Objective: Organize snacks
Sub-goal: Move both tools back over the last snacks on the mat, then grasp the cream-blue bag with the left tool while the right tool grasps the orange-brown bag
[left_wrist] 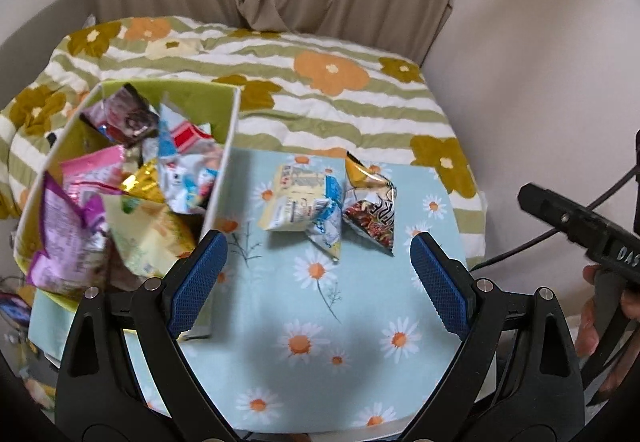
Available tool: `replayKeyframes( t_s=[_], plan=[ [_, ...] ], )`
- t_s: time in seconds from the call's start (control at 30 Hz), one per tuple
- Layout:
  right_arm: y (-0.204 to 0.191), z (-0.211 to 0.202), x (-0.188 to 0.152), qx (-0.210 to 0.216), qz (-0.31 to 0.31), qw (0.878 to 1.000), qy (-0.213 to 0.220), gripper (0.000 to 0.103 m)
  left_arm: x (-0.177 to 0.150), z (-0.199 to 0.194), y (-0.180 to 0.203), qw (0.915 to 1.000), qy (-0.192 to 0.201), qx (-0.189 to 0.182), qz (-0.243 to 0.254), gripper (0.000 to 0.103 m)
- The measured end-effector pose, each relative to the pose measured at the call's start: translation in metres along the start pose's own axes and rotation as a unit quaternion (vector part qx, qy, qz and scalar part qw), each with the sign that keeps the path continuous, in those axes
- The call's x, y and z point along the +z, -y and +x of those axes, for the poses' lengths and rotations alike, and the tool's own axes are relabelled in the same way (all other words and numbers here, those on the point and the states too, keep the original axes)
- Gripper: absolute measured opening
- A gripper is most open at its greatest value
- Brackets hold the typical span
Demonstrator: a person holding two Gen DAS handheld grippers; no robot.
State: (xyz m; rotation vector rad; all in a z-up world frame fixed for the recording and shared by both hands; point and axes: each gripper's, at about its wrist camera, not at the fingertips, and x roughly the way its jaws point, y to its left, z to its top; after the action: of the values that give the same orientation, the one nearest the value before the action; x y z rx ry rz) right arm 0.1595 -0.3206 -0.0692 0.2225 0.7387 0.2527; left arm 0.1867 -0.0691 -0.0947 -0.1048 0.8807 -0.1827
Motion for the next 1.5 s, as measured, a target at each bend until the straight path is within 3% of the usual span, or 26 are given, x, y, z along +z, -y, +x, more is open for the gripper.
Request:
replayKeyframes(
  t_s=[0.47,0.87,1.1,1.27,1.5],
  plan=[
    [0.054,0.082,0.016,0.043,0.096,0.992,-0.068,0.094,0.045,0.114,0.016,0.9956,-0.084,0.023,0.033,0.093],
    [0.069,0.183,0.011,0.07,0.189,0.967,-0.153,0.094,0.048,0.205,0.002,0.9855,-0.163,0.026,0.039,0.092],
    [0.065,0.217,0.004,0.061,0.191,0.962,-0.186,0.094,0.042,0.232,-0.007,0.9808,-0.19,0.024,0.035,0.092],
    [0.063,0.23,0.001,0.061,0.191,0.96,-0.194,0.094,0.041,0.237,-0.016,0.9823,-0.186,-0.002,0.021,0.092],
    [0.065,0.242,-0.004,0.061,0.191,0.957,-0.209,0.094,0.04,0.24,-0.02,0.9819,-0.186,-0.037,0.01,0.076]
  ],
)
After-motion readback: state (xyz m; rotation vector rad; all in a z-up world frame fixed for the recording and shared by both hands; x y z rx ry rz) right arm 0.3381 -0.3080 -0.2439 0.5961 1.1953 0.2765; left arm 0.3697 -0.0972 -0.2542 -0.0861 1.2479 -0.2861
